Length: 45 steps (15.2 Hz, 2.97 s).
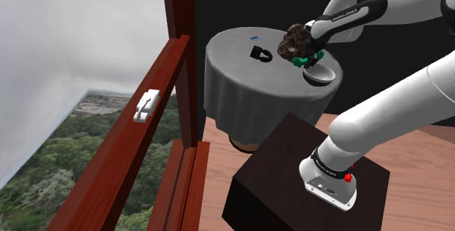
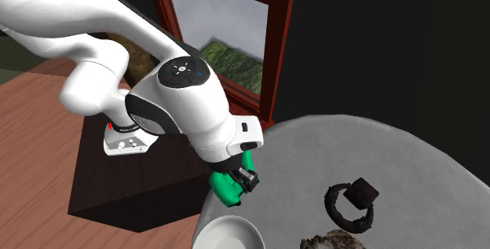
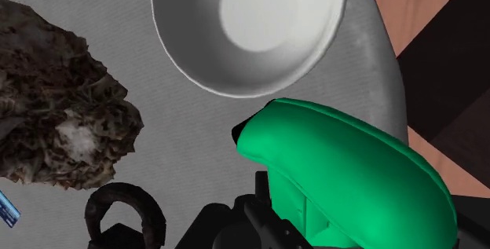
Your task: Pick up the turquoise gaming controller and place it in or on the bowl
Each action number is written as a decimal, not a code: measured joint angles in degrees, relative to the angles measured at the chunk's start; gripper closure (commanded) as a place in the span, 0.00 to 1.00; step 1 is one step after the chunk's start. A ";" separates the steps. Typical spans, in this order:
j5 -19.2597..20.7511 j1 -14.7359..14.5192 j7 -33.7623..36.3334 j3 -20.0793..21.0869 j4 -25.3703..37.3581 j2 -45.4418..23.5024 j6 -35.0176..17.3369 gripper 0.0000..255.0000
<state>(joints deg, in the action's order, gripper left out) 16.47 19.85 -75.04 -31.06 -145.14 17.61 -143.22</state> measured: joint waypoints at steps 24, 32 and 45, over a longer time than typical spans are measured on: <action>-34.03 0.93 -39.19 -12.93 15.09 -26.82 -6.49 1.00; -34.63 1.13 -39.65 -12.71 15.04 -27.17 -6.80 0.00; -22.07 -1.56 -30.86 -16.01 14.44 -18.15 -1.78 0.00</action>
<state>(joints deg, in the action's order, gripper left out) -5.60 18.29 -105.90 -47.07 -130.69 -0.54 -145.01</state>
